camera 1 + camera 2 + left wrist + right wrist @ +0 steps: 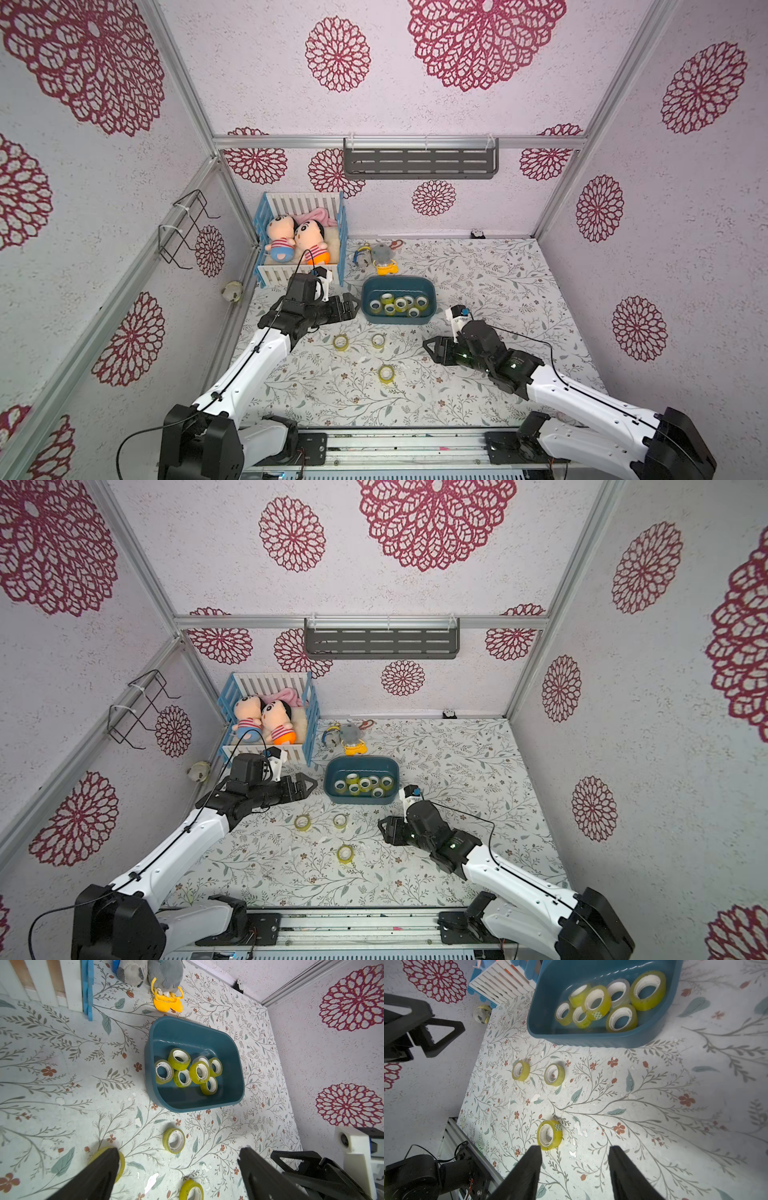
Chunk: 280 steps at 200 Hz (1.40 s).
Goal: Put the transparent tape into the storage box
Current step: Move the tape to the center of the board.
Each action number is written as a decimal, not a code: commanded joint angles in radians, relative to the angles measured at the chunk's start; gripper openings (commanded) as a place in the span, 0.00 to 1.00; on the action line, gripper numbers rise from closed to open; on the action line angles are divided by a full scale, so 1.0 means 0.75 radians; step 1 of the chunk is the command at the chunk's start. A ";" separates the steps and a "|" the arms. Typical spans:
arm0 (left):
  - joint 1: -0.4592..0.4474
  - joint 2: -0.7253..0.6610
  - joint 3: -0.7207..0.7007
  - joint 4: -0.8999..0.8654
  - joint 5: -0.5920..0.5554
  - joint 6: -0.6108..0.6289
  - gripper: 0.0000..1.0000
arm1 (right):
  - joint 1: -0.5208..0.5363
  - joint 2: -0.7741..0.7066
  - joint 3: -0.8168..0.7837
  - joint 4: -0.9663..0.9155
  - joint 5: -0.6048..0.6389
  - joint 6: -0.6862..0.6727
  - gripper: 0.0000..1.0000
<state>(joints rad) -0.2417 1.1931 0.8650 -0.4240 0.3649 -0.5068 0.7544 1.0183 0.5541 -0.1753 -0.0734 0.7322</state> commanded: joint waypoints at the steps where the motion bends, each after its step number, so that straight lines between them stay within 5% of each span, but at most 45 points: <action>1: -0.004 -0.092 0.021 -0.125 -0.043 0.071 0.97 | 0.033 0.022 0.009 0.114 0.049 0.076 0.58; 53: 0.003 -0.107 0.025 -0.136 -0.343 0.091 0.97 | 0.139 0.160 0.041 0.135 0.133 0.138 0.58; 134: 0.005 -0.061 0.047 -0.138 -0.257 0.101 0.97 | 0.285 0.392 0.089 0.199 0.284 0.294 0.58; 201: 0.005 -0.043 0.051 -0.137 -0.243 0.097 0.97 | 0.339 0.664 0.421 -0.065 0.333 0.164 0.58; 280: 0.005 0.075 0.097 -0.166 -0.092 0.093 0.97 | 0.320 0.866 0.579 -0.121 0.262 0.084 0.58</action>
<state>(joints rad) -0.2413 1.2160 0.8951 -0.5407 0.2371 -0.4454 1.0035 1.6379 0.9482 -0.2337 0.1322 0.8288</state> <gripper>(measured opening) 0.973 0.579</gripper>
